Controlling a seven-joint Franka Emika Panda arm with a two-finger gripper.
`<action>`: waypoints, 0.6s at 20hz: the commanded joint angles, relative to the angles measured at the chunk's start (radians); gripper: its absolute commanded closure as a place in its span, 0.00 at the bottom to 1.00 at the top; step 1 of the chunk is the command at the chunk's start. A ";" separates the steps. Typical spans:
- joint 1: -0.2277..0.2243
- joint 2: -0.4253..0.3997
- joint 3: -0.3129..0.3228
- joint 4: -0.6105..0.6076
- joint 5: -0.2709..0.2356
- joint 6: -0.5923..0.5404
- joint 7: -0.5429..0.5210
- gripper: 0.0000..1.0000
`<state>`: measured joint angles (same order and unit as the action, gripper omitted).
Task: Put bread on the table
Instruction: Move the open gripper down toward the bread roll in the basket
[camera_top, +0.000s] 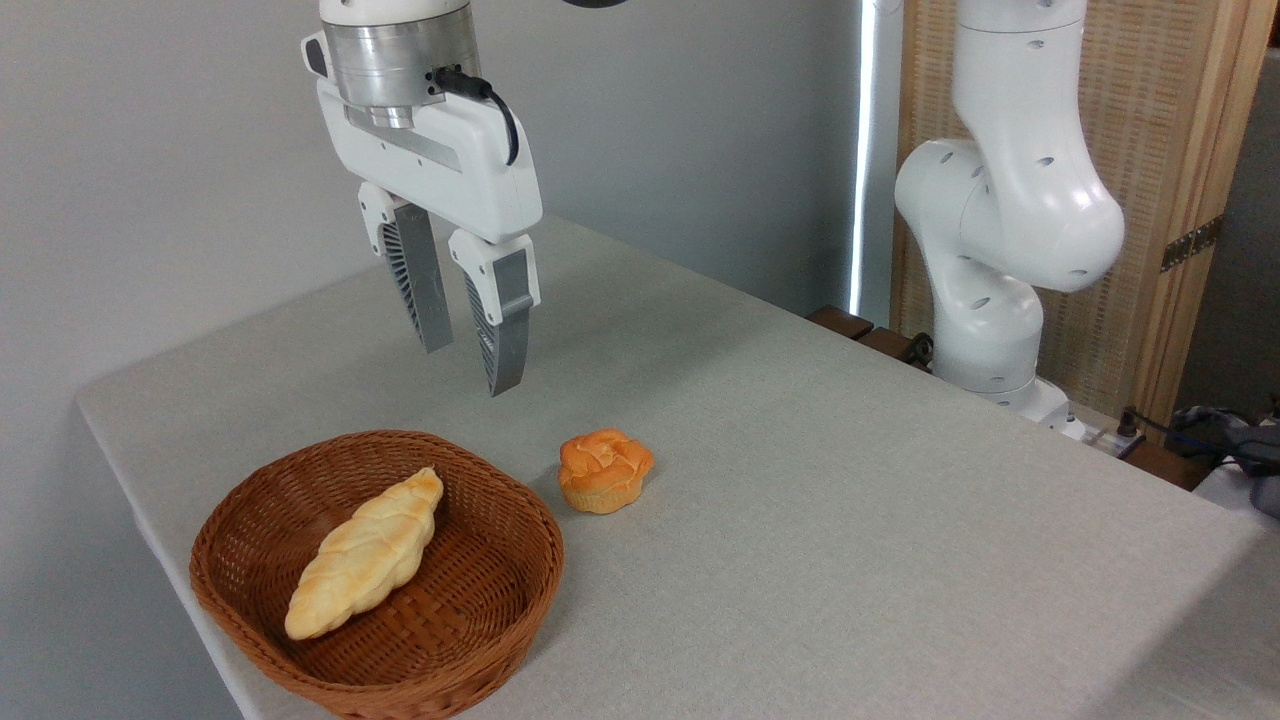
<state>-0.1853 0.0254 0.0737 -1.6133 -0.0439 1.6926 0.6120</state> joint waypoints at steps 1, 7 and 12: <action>-0.008 -0.005 0.009 -0.031 -0.019 0.067 -0.002 0.00; -0.016 -0.016 -0.002 -0.143 -0.042 0.315 -0.001 0.00; -0.045 -0.018 -0.003 -0.263 -0.037 0.538 0.009 0.00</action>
<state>-0.2148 0.0273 0.0644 -1.8049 -0.0719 2.1377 0.6122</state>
